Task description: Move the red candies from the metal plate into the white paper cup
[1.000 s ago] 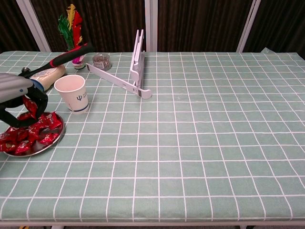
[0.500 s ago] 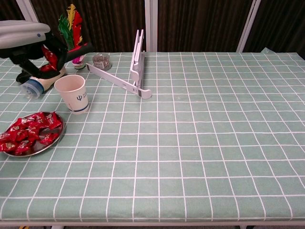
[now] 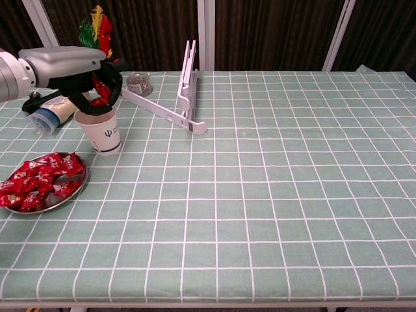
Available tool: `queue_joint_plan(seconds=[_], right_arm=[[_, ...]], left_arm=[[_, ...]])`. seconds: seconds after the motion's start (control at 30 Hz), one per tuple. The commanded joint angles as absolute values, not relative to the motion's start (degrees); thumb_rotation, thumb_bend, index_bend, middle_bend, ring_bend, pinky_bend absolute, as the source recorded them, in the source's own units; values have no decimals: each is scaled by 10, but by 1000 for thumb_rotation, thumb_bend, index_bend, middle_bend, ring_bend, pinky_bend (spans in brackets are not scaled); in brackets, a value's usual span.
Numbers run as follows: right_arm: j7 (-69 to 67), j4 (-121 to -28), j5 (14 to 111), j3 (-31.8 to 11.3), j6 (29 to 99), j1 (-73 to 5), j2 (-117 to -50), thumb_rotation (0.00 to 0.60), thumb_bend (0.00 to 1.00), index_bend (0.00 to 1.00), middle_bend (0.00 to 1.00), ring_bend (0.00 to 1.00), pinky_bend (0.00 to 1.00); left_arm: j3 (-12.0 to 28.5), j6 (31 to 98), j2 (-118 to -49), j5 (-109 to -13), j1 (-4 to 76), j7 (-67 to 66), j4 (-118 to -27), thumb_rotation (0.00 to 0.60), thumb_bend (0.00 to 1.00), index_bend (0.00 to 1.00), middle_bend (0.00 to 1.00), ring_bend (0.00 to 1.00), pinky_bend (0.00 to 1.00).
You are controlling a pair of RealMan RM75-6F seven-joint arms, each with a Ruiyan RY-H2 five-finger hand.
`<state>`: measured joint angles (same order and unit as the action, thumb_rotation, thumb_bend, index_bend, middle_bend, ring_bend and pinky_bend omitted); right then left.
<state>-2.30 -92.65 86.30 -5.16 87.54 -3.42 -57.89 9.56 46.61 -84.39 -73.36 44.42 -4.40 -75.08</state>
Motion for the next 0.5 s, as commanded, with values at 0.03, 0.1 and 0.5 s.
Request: queue_joint_plan(seconds=[0.03, 0.1, 0.5], right_arm=[[-24, -926, 863, -52, 875, -35, -579, 600, 110, 170, 271, 168, 413], [-24, -925, 863, -52, 874, -35, -580, 600, 110, 170, 271, 168, 413], [-23, -927, 866, -51, 877, -34, -580, 600, 110, 170, 277, 176, 424]], left_arm=[[93, 473, -844, -732, 441, -44, -751, 600, 399, 613, 663, 966, 1000], [91, 475, -843, -730, 439, -44, -752, 600, 386, 611, 658, 966, 1000], [81, 478, -831, -719, 432, -49, -765, 600, 331, 574, 620, 964, 1000]])
